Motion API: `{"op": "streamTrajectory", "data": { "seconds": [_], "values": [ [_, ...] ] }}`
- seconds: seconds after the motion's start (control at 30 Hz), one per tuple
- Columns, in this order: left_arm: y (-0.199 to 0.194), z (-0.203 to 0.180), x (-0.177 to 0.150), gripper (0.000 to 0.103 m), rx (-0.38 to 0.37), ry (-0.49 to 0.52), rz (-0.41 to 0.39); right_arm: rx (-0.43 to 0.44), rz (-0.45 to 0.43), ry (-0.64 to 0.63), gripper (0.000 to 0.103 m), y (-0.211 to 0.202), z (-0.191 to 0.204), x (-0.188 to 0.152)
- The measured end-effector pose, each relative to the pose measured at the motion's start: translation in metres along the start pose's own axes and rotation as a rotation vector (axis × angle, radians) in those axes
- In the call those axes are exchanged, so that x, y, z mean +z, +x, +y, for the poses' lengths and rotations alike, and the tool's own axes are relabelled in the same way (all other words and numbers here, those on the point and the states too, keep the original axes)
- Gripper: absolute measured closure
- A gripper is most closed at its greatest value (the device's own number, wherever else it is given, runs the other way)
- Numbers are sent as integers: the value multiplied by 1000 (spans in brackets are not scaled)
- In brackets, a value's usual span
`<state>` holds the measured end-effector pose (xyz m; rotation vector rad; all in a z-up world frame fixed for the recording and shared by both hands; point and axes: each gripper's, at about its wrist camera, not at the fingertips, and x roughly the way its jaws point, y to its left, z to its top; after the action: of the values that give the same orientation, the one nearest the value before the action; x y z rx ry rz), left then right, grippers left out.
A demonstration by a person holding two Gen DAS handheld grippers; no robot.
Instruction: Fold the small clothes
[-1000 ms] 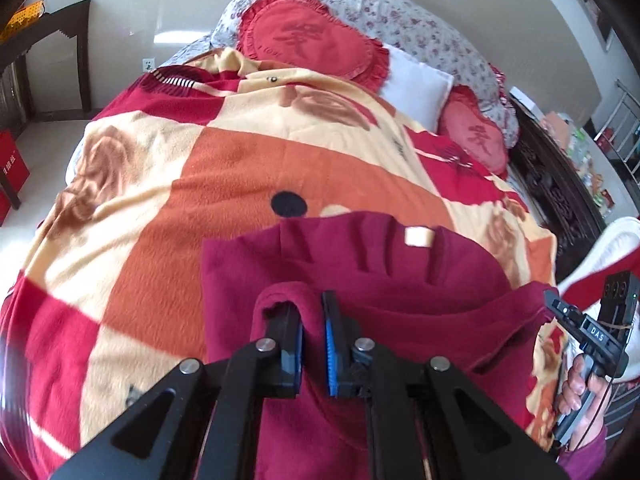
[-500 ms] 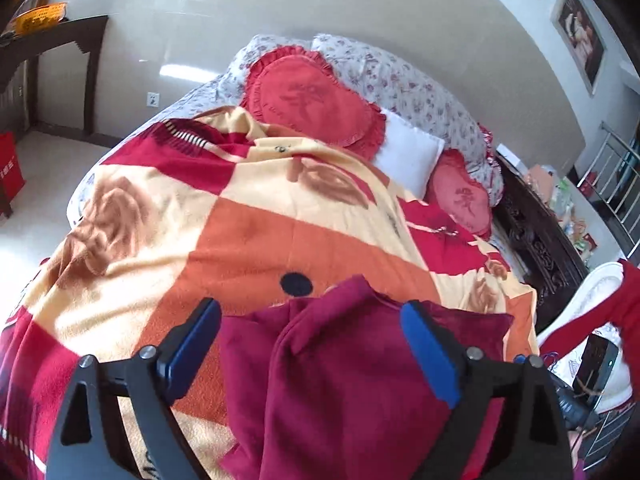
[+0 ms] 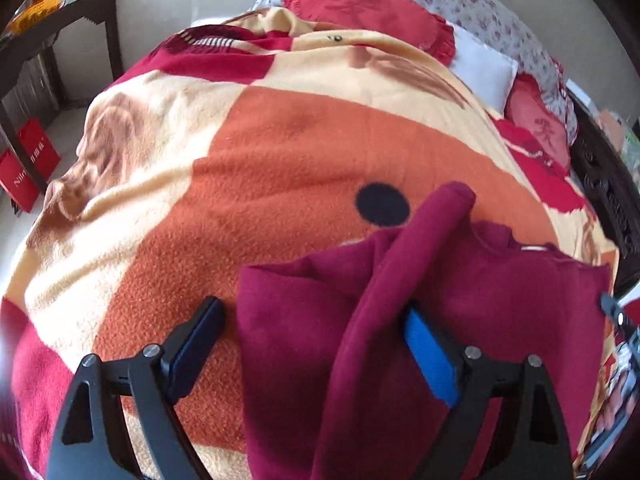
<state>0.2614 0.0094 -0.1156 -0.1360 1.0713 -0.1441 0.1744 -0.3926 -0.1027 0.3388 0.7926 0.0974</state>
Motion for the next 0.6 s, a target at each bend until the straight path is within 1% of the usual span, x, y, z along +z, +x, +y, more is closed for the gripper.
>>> {"op": "streamTrajectory", "data": {
  "seconds": [0.03, 0.07, 0.17, 0.23, 0.37, 0.43, 0.47, 0.5, 0.57, 0.6],
  "values": [
    [-5, 1, -2, 10, 2, 0, -2, -1, 7, 6, 86, -9, -3, -4],
    [-10, 2, -3, 10, 1, 1, -7, -3, 33, 14, 86, -21, -9, -13],
    [-35, 5, -14, 11, -48, -2, -36, 14, 83, 3, 86, -44, -14, -40],
    [-52, 7, -27, 11, -70, 7, -36, 21, 117, -18, 86, -57, -11, -65],
    [-75, 7, -49, 11, -76, 40, -47, 37, 157, -23, 86, -66, -3, -99],
    [-79, 8, -61, 11, -73, 58, -25, 40, 160, -20, 86, -64, 1, -111],
    [-80, 8, -66, 11, -70, 63, -12, 27, 159, -30, 93, -64, 3, -114],
    [-82, 9, -74, 11, -68, 65, -4, 13, 149, -39, 103, -66, 5, -115],
    [-83, 11, -84, 11, -65, 70, 0, 25, 124, -35, 103, -77, 3, -114],
    [-81, 11, -91, 11, -50, 82, 9, 22, 110, -22, 103, -87, -1, -112]
  ]
}}
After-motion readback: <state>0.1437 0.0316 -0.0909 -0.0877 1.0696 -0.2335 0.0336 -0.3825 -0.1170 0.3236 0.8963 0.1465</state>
